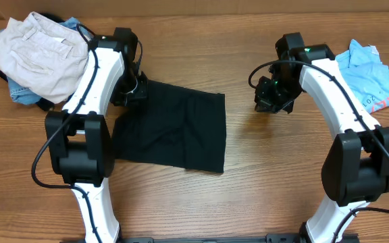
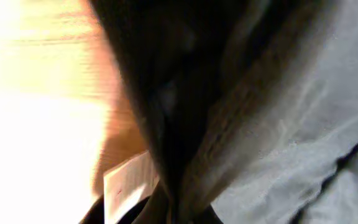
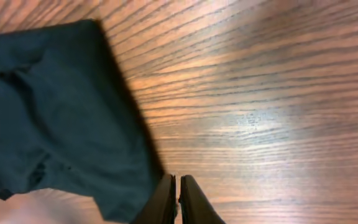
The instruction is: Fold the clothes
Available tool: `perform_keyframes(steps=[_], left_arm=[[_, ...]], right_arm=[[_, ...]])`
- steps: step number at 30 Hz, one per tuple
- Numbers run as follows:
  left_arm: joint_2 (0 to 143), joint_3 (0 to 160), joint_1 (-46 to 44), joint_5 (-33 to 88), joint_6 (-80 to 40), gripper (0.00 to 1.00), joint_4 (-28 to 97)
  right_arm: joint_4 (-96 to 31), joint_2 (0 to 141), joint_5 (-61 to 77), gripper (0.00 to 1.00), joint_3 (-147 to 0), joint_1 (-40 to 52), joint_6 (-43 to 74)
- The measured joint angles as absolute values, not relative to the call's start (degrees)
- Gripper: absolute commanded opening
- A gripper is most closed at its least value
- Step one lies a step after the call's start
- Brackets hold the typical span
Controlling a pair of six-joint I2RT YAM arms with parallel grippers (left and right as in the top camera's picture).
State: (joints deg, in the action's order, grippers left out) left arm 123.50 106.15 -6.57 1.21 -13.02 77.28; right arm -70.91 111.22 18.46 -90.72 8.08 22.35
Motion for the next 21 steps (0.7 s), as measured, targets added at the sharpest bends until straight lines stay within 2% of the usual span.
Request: perform_keyframes(steps=[6, 14, 17, 21], left_arm=[[123.8, 121.7, -14.0, -4.3, -19.2, 0.04, 89.4], [123.9, 123.0, -28.3, -5.4, -28.5, 0.05, 86.7], [125.1, 123.0, -31.9, -5.4, -31.3, 0.16, 86.1], [130.5, 123.0, -33.7, -4.3, -32.8, 0.09, 85.9]], right_arm=[[-60.2, 111.0, 17.7, 0.08, -77.7, 8.1, 24.2], [-58.2, 111.0, 17.8, 0.08, -75.9, 13.3, 26.9], [-58.5, 111.0, 17.8, 0.08, -75.9, 14.2, 28.1], [-58.8, 111.0, 17.8, 0.08, -75.9, 13.5, 29.1]])
